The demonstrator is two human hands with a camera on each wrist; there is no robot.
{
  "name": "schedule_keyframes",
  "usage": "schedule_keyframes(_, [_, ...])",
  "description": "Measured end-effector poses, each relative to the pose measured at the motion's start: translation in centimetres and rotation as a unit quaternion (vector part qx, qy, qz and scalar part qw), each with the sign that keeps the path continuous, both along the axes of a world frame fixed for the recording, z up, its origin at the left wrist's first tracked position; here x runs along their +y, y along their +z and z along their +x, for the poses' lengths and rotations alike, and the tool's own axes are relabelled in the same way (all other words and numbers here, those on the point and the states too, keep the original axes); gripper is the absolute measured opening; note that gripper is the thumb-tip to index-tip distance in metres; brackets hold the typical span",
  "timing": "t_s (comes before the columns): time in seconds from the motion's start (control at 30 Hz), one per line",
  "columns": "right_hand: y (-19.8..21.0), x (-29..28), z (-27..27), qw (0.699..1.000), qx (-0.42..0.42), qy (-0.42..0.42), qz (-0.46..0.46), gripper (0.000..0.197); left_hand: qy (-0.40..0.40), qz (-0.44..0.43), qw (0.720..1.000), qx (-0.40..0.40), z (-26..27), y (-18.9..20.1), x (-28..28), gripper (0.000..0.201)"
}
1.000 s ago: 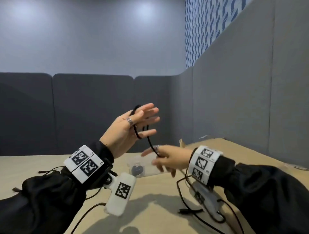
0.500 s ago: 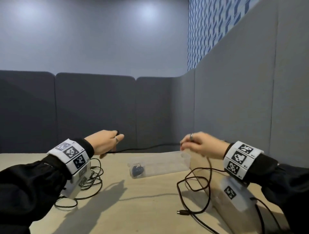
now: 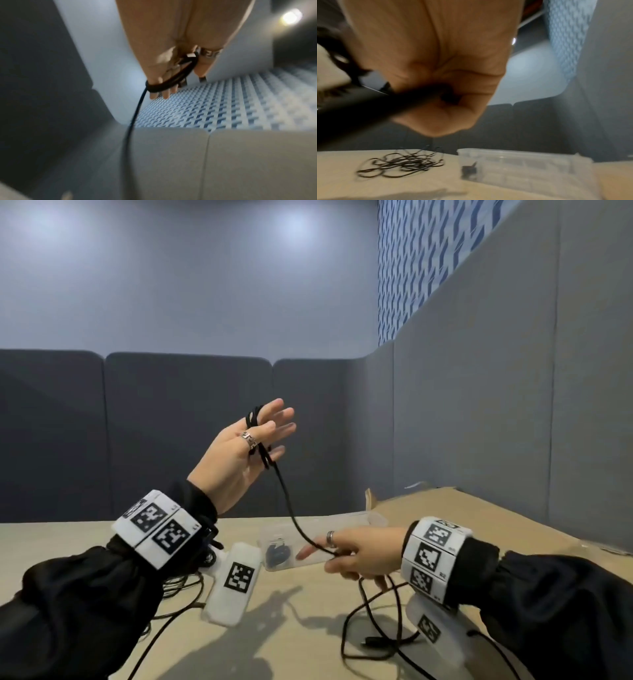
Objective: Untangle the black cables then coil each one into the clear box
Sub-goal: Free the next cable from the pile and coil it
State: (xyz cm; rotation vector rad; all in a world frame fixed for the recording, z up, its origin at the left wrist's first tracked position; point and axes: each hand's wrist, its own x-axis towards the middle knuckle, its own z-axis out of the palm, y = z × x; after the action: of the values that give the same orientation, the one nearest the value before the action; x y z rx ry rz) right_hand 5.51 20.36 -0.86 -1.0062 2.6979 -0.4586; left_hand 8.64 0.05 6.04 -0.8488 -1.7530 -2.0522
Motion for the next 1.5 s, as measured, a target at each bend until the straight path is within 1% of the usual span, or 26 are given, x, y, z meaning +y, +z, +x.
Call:
schedule_keyframes(0.07, [0.0, -0.3, 1.2, 0.998, -0.041, 0.027, -0.039, 0.03, 0.106, -0.095, 0.99, 0.024, -0.7, -0.4, -0.6, 0.034])
schedule_keyframes(0.13, [1.0, -0.1, 1.9, 0.994, -0.009, 0.043, -0.099, 0.022, 0.213, -0.223, 0.95, 0.05, -1.8, -1.5, -1.5, 0.039])
schedule_keyframes(0.17, [1.6, 0.3, 2.1, 0.991, 0.013, 0.048, -0.124, 0.02, 0.25, -0.256, 0.932, 0.056, -2.3, -2.0, -2.0, 0.039])
schedule_keyframes(0.2, [2.2, 0.7, 2.2, 0.989, 0.033, 0.046, -0.136, 0.02, 0.266, -0.233, 0.934, 0.049, -2.7, -2.1, -2.4, 0.037])
schedule_keyframes(0.23, [2.6, 1.1, 2.1, 0.989, 0.046, 0.039, -0.136, 0.021, 0.259, -0.168, 0.951, 0.028, -2.9, -2.1, -2.7, 0.033])
schedule_keyframes(0.3, [2.5, 1.9, 1.5, 0.992, 0.074, 0.009, -0.1, 0.022, 0.168, 0.035, 0.984, -0.043, -2.8, -1.3, -3.2, 0.025])
schedule_keyframes(0.33, [2.2, 2.4, 0.9, 0.993, 0.092, -0.015, -0.073, 0.022, 0.113, 0.122, 0.983, -0.081, -2.3, -0.8, -3.3, 0.023])
schedule_keyframes(0.37, [1.8, 3.0, 0.0, 0.992, 0.11, -0.048, -0.051, 0.023, 0.079, 0.158, 0.978, -0.114, -1.9, -0.4, -3.6, 0.023])
schedule_keyframes(0.4, [1.4, 3.7, -1.0, 0.988, 0.117, -0.091, -0.039, 0.023, 0.069, 0.138, 0.978, -0.14, -1.6, -0.2, -3.8, 0.027])
schedule_keyframes(0.5, [1.2, 4.5, -2.6, 0.971, 0.122, -0.206, -0.027, 0.023, 0.093, -0.071, 0.983, -0.143, -0.6, -0.4, -3.5, 0.042])
schedule_keyframes(0.53, [1.3, 4.3, -2.9, 0.968, 0.134, -0.213, -0.013, 0.037, 0.094, -0.133, 0.977, -0.135, -0.3, -0.7, -3.0, 0.045])
schedule_keyframes(0.6, [1.4, 2.7, -2.9, 0.971, 0.171, -0.168, -0.024, 0.078, 0.074, -0.216, 0.965, -0.128, 0.1, -1.5, -1.7, 0.048])
schedule_keyframes(0.63, [1.6, 1.3, -2.3, 0.972, 0.185, -0.135, -0.062, 0.091, 0.056, -0.242, 0.96, -0.128, 0.2, -1.8, -1.0, 0.049])
schedule_keyframes(0.67, [1.8, -0.1, -1.6, 0.972, 0.18, -0.098, -0.114, 0.094, 0.038, -0.26, 0.957, -0.127, 0.2, -2.2, -0.3, 0.05])
schedule_keyframes(0.7, [1.9, -1.3, -1.1, 0.97, 0.162, -0.061, -0.17, 0.088, 0.023, -0.271, 0.954, -0.124, 0.2, -2.5, 0.2, 0.051])
schedule_keyframes(0.8, [2.1, -3.2, -0.2, 0.951, 0.113, -0.019, -0.289, 0.034, -0.008, -0.269, 0.956, -0.121, 0.2, -3.1, 0.6, 0.054])
schedule_keyframes(0.87, [2.6, -2.9, 0.4, 0.948, 0.112, -0.053, -0.293, 0.022, -0.028, -0.218, 0.964, -0.151, 0.1, -3.5, 0.4, 0.051])
schedule_keyframes(0.97, [2.8, -2.0, 1.1, 0.951, 0.216, -0.104, -0.197, 0.033, -0.026, -0.099, 0.971, -0.215, -0.3, -3.8, 0.0, 0.042])
schedule_keyframes(1.03, [2.8, -1.3, 1.7, 0.943, 0.27, -0.087, -0.175, 0.045, -0.006, -0.043, 0.976, -0.212, -0.7, -3.7, -0.5, 0.037])
schedule_keyframes(1.07, [2.8, -0.8, 2.0, 0.95, 0.267, -0.068, -0.15, 0.052, 0.007, -0.016, 0.979, -0.201, -0.9, -3.6, -1.0, 0.037])
schedule_keyframes(1.13, [2.5, 0.1, 2.1, 0.975, 0.212, -0.025, -0.054, 0.065, 0.035, 0.018, 0.983, -0.177, -1.0, -3.5, -1.8, 0.039])
schedule_keyframes(1.2, [2.1, 0.6, 2.5, 0.989, 0.141, 0.005, 0.049, 0.088, 0.054, 0.015, 0.986, -0.16, -0.8, -3.6, -2.0, 0.041])
schedule_keyframes(1.27, [2.0, 0.6, 2.5, 0.992, 0.088, 0.001, 0.089, 0.109, 0.06, -0.013, 0.987, -0.147, -0.5, -3.6, -1.6, 0.041])
schedule_keyframes(1.3, [2.0, 0.4, 2.4, 0.995, 0.06, -0.006, 0.077, 0.113, 0.058, -0.029, 0.988, -0.142, -0.3, -3.6, -1.2, 0.04])
schedule_keyframes(1.37, [2.1, -0.6, 2.2, 0.999, 0.033, -0.023, 0.023, 0.106, 0.045, -0.056, 0.989, -0.132, 0.2, -3.5, -0.5, 0.038])
schedule_keyframes(1.5, [0.8, -3.4, 1.2, 0.994, 0.086, -0.051, -0.032, 0.078, 0.011, -0.07, 0.989, -0.131, 0.7, -3.1, 0.5, 0.039])
